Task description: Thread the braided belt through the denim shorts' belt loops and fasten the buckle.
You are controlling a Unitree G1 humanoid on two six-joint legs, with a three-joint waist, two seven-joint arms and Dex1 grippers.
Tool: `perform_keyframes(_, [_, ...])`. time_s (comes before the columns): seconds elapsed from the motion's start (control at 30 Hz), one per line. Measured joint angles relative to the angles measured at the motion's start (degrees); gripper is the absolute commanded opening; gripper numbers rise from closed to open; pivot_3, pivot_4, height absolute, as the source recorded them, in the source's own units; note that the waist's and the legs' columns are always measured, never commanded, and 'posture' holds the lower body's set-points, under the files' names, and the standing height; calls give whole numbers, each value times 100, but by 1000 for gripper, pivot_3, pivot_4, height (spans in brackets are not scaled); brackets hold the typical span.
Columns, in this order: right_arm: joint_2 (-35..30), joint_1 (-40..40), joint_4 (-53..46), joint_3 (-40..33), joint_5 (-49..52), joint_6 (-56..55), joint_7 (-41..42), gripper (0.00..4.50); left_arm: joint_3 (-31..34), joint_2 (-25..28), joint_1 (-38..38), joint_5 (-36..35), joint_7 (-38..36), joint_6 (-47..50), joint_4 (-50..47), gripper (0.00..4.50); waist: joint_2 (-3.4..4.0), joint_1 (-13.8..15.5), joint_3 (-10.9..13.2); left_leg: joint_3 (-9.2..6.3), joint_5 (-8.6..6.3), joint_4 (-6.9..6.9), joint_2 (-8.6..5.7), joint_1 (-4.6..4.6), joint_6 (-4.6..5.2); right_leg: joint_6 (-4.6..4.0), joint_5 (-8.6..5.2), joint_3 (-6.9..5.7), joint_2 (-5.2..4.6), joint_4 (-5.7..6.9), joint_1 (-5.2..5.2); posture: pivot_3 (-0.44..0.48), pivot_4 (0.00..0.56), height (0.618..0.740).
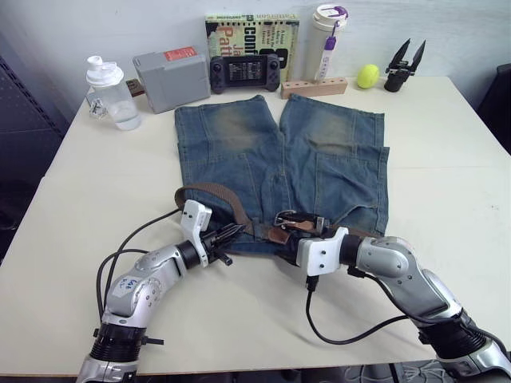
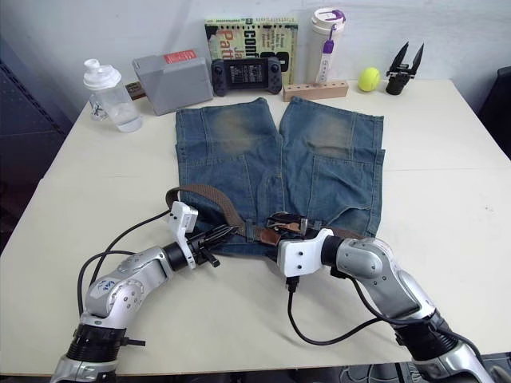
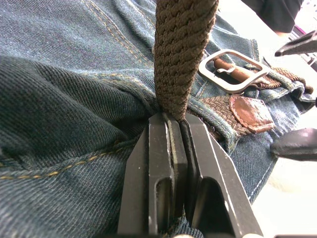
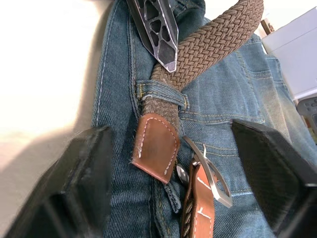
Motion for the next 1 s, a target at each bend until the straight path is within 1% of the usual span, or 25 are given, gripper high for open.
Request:
perform_keyframes(0.17, [32, -109, 209, 11, -286, -155, -189, 3804, 24, -10, 0, 20, -4, 45, -21, 0, 0, -2, 0, 0, 0, 0, 0, 0, 0, 0, 0, 0, 0, 1, 0, 0, 150, 722])
perform_keyframes(0.57, [93, -226, 295, 10, -350, -236, -262, 3804, 52, -29, 2, 32, -17, 83, -33, 0, 0, -6, 0, 0, 0, 1, 1, 0, 0, 0, 0, 0, 1, 2, 0, 0, 150, 722])
perform_keyframes(0.67, [93, -227, 295, 10, -346, -237, -261, 3044, 56, -35, 2, 36, -20, 85, -33, 0, 0, -6, 0, 0, 0, 1, 0, 0, 0, 0, 0, 0, 1, 2, 0, 0, 150, 722])
perform_keyframes(0.73, [93, -226, 294, 10, -339, -238, -247, 2090, 58, -38, 2, 39, -22, 87, -33, 0, 0, -6, 0, 0, 0, 1, 1, 0, 0, 0, 0, 0, 1, 2, 0, 0, 150, 722])
perform_keyframes(0.77, [93, -225, 292, 11, -339, -238, -228, 1764, 58, -39, 2, 41, -23, 87, -33, 0, 0, -6, 0, 0, 0, 1, 0, 0, 0, 0, 0, 0, 1, 2, 0, 0, 150, 722])
perform_keyframes(0.8, [93, -223, 291, 11, -339, -240, -211, 1125, 59, -40, 2, 44, -26, 87, -33, 0, 0, -6, 0, 0, 0, 1, 0, 0, 0, 0, 0, 0, 1, 2, 0, 0, 150, 722])
perform_keyframes(0.83, [93, -217, 290, 12, -340, -244, -205, 719, 61, -42, 2, 47, -28, 88, -33, 0, 0, -6, 0, 0, 0, 1, 1, 0, 0, 0, 0, 0, 1, 2, 0, 0, 150, 722])
perform_keyframes(0.87, [93, -209, 290, 12, -344, -246, -202, 215, 65, -42, 2, 49, -29, 91, -33, 0, 0, -6, 0, 0, 0, 1, 0, 0, 0, 0, 0, 0, 1, 2, 0, 0, 150, 722])
perform_keyframes(0.9, [92, -197, 290, 13, -355, -248, -196, 60, 76, -43, 2, 51, -34, 102, -33, 0, 0, -9, 0, 0, 0, 1, 1, 0, 0, 0, 0, 1, 1, 2, 0, 0, 150, 722])
perform_keyframes(1.0, [93, -169, 290, 21, -364, -250, -178, 60, 89, -51, 2, 57, -41, 122, -37, 0, 0, -10, 0, 0, 0, 1, 1, 1, 0, 0, 0, 1, 1, 2, 0, 0, 150, 722])
